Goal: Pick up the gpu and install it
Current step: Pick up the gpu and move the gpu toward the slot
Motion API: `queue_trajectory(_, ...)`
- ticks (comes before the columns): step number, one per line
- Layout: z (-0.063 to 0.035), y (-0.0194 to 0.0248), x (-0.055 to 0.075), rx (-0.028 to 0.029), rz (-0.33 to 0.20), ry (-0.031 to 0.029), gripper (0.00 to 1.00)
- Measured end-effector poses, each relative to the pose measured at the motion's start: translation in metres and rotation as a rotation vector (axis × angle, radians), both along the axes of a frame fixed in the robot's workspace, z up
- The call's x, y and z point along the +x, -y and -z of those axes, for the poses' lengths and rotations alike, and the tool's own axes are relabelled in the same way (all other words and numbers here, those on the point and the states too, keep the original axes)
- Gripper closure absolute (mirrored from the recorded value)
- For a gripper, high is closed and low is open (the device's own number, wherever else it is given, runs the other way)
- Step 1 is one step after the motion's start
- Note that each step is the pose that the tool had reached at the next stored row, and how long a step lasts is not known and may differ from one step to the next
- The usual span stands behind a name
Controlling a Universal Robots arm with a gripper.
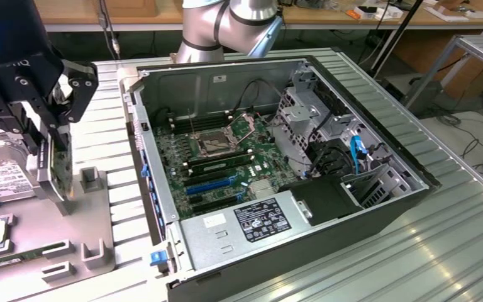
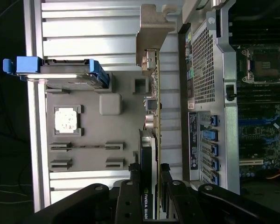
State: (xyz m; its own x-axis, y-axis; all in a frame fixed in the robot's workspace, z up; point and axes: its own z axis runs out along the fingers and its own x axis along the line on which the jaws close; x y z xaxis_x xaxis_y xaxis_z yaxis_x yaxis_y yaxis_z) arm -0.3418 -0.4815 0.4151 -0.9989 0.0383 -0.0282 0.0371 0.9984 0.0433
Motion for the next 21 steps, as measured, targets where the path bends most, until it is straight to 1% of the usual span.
queue_trajectory(4,-0.0061,0.0000,0.000,0.0000,0.000,0.0000,0.73)
queue_trajectory(15,-0.0175,0.0000,0.000,0.0000,0.000,0.0000,0.73)
queue_trajectory(21,-0.0191,0.0000,0.000,0.0000,0.000,0.0000,0.73)
